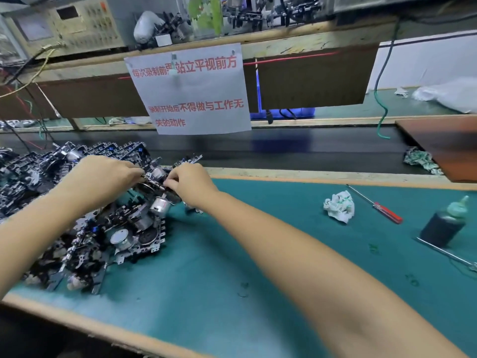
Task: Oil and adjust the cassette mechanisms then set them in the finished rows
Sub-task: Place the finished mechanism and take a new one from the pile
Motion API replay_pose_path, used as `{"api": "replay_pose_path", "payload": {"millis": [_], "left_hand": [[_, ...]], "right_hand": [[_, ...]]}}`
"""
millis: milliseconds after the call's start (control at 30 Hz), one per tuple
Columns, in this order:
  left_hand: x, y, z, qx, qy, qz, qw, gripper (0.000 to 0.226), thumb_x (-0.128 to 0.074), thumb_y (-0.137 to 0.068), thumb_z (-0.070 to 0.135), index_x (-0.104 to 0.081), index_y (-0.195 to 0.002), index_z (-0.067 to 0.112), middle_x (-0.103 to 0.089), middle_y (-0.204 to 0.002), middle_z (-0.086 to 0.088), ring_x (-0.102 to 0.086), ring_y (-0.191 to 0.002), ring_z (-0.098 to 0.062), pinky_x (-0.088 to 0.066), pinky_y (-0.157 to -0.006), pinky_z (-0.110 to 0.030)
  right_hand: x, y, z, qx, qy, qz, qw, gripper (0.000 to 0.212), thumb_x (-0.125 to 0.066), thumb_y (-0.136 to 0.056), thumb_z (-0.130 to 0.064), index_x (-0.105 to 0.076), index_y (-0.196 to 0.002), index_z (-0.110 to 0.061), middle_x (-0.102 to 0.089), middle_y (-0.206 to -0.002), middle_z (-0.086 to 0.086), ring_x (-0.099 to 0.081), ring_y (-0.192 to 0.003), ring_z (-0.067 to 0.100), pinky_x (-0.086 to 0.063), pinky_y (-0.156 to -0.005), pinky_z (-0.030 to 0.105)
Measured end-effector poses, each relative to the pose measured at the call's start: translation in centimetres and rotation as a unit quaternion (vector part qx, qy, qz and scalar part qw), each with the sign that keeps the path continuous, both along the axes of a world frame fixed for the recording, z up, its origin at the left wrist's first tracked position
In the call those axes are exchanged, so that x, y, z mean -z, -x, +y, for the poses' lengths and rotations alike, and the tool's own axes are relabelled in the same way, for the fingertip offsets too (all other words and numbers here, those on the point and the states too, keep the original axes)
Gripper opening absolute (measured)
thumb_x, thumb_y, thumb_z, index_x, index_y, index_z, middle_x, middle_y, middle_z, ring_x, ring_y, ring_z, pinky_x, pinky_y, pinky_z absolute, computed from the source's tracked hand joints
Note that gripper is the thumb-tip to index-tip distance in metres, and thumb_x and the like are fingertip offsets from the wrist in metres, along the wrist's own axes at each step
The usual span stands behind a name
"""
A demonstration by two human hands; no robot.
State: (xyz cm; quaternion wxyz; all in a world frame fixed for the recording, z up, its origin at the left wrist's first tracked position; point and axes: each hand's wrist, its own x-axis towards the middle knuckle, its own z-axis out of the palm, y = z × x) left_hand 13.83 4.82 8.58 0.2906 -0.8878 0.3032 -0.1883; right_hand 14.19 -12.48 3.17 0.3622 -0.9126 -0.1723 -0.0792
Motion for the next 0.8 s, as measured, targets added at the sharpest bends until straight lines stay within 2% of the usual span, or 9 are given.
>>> {"api": "replay_pose_path", "payload": {"millis": [167, 267, 367, 400, 500, 600, 633, 700, 800], "left_hand": [[-2.1, 1.0, -3.4, 0.037, -0.081, 0.01, 0.996, 0.035, -0.029, -0.099, 0.05, -0.06, -0.116, 0.041, -0.066, -0.106, 0.023, -0.066, -0.086, -0.003, -0.053, -0.061, -0.019], [-3.7, 2.3, -5.8, 0.076, -0.085, 0.008, 0.993, 0.037, -0.029, -0.096, 0.057, -0.058, -0.117, 0.049, -0.063, -0.111, 0.031, -0.066, -0.092, 0.0, -0.043, -0.054, -0.017], [-5.1, 3.7, -8.8, 0.117, -0.041, 0.009, 0.992, 0.034, -0.035, -0.093, 0.057, -0.062, -0.113, 0.052, -0.066, -0.106, 0.031, -0.067, -0.09, -0.002, -0.024, -0.045, -0.014], [-5.4, 4.1, -9.9, 0.128, -0.028, 0.007, 0.991, 0.035, -0.035, -0.092, 0.058, -0.062, -0.112, 0.052, -0.067, -0.104, 0.029, -0.067, -0.089, -0.004, -0.024, -0.045, -0.015], [-5.9, 5.1, -13.4, 0.158, 0.012, 0.032, 0.987, 0.04, -0.033, -0.089, 0.062, -0.064, -0.111, 0.05, -0.07, -0.099, 0.023, -0.067, -0.089, -0.009, -0.041, -0.056, -0.021], [-4.8, 6.5, -17.5, 0.187, 0.08, 0.101, 0.974, 0.035, -0.039, -0.088, 0.061, -0.066, -0.107, 0.048, -0.07, -0.096, 0.022, -0.066, -0.088, -0.01, -0.045, -0.062, -0.023], [-4.0, 7.0, -18.8, 0.187, 0.127, 0.135, 0.965, 0.032, -0.043, -0.087, 0.06, -0.067, -0.105, 0.048, -0.07, -0.091, 0.022, -0.066, -0.086, -0.009, -0.043, -0.062, -0.024], [-2.0, 8.0, -21.3, 0.177, 0.234, 0.22, 0.93, 0.027, -0.049, -0.086, 0.058, -0.066, -0.104, 0.047, -0.064, -0.079, 0.022, -0.064, -0.081, -0.006, -0.043, -0.065, -0.026], [2.1, 9.6, -24.4, 0.166, 0.346, 0.352, 0.854, 0.031, -0.055, -0.087, 0.052, -0.06, -0.116, 0.043, -0.061, -0.087, 0.024, -0.062, -0.081, -0.004, -0.048, -0.078, -0.029]], "right_hand": [[-1.1, 2.9, -2.5, -0.018, -0.061, 0.01, 0.998, 0.038, -0.051, -0.095, -0.03, -0.064, -0.072, -0.004, -0.061, -0.069, 0.017, -0.054, -0.069, 0.03, -0.038, -0.062, 0.036], [-1.1, 5.7, -5.1, -0.032, -0.064, -0.009, 0.997, 0.029, -0.065, -0.087, -0.034, -0.07, -0.087, -0.006, -0.069, -0.08, 0.012, -0.061, -0.066, 0.023, -0.048, -0.07, 0.035], [-1.5, 7.7, -8.0, 0.009, -0.074, -0.046, 0.996, 0.017, -0.065, -0.088, -0.025, -0.072, -0.09, -0.01, -0.071, -0.085, 0.008, -0.062, -0.078, 0.025, -0.048, -0.078, 0.036], [-1.7, 8.5, -9.0, 0.022, -0.086, -0.055, 0.995, 0.015, -0.063, -0.088, -0.022, -0.072, -0.087, -0.011, -0.07, -0.08, 0.006, -0.06, -0.076, 0.023, -0.047, -0.076, 0.035], [-1.8, 11.4, -12.5, 0.039, -0.116, -0.06, 0.991, 0.017, -0.062, -0.088, -0.015, -0.067, -0.072, -0.016, -0.06, -0.063, -0.001, -0.049, -0.061, 0.014, -0.039, -0.063, 0.029], [-1.0, 14.5, -16.4, 0.069, -0.148, -0.024, 0.986, 0.021, -0.062, -0.089, -0.016, -0.066, -0.071, -0.005, -0.062, -0.063, 0.007, -0.046, -0.06, 0.012, -0.037, -0.06, 0.031], [-0.6, 15.6, -17.7, 0.076, -0.177, -0.004, 0.981, 0.021, -0.062, -0.089, -0.015, -0.067, -0.071, -0.004, -0.061, -0.062, 0.005, -0.045, -0.059, 0.01, -0.037, -0.059, 0.029], [0.4, 17.8, -20.5, 0.106, -0.237, 0.046, 0.965, 0.023, -0.061, -0.09, -0.013, -0.065, -0.068, -0.008, -0.054, -0.055, -0.007, -0.043, -0.054, 0.003, -0.034, -0.052, 0.016], [2.8, 21.1, -24.3, 0.173, -0.317, 0.124, 0.924, 0.025, -0.06, -0.09, -0.013, -0.065, -0.066, -0.013, -0.047, -0.048, -0.012, -0.038, -0.044, -0.002, -0.029, -0.043, 0.007]]}}
